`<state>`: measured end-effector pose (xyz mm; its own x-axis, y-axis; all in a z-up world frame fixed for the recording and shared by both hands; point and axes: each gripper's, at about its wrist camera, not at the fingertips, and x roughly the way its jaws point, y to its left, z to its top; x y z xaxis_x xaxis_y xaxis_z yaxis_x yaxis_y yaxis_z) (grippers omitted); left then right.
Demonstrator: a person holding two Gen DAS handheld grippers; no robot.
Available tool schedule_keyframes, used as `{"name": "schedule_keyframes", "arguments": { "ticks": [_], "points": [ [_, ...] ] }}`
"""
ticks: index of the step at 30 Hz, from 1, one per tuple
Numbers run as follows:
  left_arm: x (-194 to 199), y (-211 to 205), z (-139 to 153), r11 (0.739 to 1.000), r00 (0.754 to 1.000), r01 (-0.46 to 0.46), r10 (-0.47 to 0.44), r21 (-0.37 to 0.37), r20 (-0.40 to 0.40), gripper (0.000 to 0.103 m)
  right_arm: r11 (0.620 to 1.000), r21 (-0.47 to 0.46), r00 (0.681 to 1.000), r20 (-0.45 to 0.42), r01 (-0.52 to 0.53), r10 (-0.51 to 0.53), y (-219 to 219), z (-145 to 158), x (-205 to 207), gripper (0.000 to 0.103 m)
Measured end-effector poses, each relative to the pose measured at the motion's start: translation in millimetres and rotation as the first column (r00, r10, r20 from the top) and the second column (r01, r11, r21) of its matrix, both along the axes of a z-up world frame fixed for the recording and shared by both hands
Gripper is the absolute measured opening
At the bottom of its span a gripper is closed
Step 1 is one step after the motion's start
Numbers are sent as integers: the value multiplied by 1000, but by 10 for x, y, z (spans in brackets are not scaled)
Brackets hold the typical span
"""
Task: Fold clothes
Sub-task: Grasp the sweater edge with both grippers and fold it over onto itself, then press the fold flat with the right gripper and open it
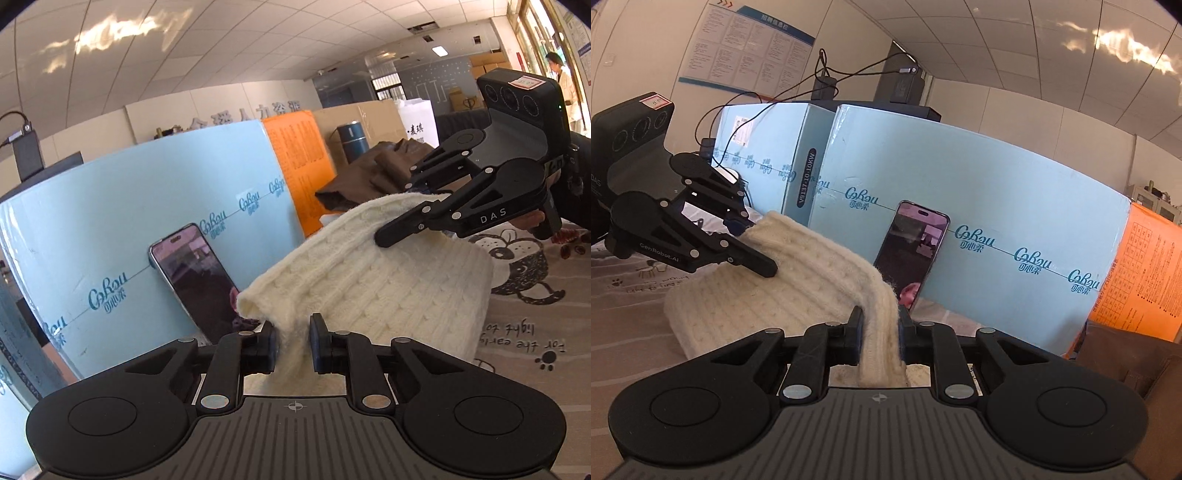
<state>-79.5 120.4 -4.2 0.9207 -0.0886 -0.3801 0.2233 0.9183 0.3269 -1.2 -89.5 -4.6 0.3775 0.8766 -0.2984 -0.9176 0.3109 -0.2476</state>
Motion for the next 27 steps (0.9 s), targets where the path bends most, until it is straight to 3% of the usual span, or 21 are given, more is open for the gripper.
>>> {"name": "schedule_keyframes", "arguments": {
  "ticks": [6, 11, 13, 14, 19, 22, 27],
  "points": [
    [429, 210, -191, 995, 996, -65, 60, -73, -67, 18, 997, -52, 997, -55, 59, -62, 271, -229, 405, 16],
    [526, 353, -233, 974, 989, -134, 118, -184, -93, 29, 996, -54, 990, -110, 77, -83, 290, -336, 525, 16],
    [510, 427, -199, 956, 982, -182, 163, -231, -97, 42, 995, -51, 989, -116, 81, -86, 278, -364, 525, 17],
    [505, 467, -177, 942, 976, -212, 191, -260, -103, 43, 995, -50, 989, -119, 83, -88, 273, -375, 525, 18],
    [307, 592, -119, 853, 941, -336, 287, -400, -178, 61, 995, -35, 986, -139, 93, -96, 246, -363, 553, 21],
    [140, 633, -149, 801, 926, -376, 309, -466, -217, 62, 995, -33, 983, -151, 98, -101, 236, -358, 572, 22],
    [-59, 607, -153, 775, 927, -375, 305, -509, -218, 64, 994, -31, 981, -164, 103, -106, 226, -352, 578, 24]
  ]
}}
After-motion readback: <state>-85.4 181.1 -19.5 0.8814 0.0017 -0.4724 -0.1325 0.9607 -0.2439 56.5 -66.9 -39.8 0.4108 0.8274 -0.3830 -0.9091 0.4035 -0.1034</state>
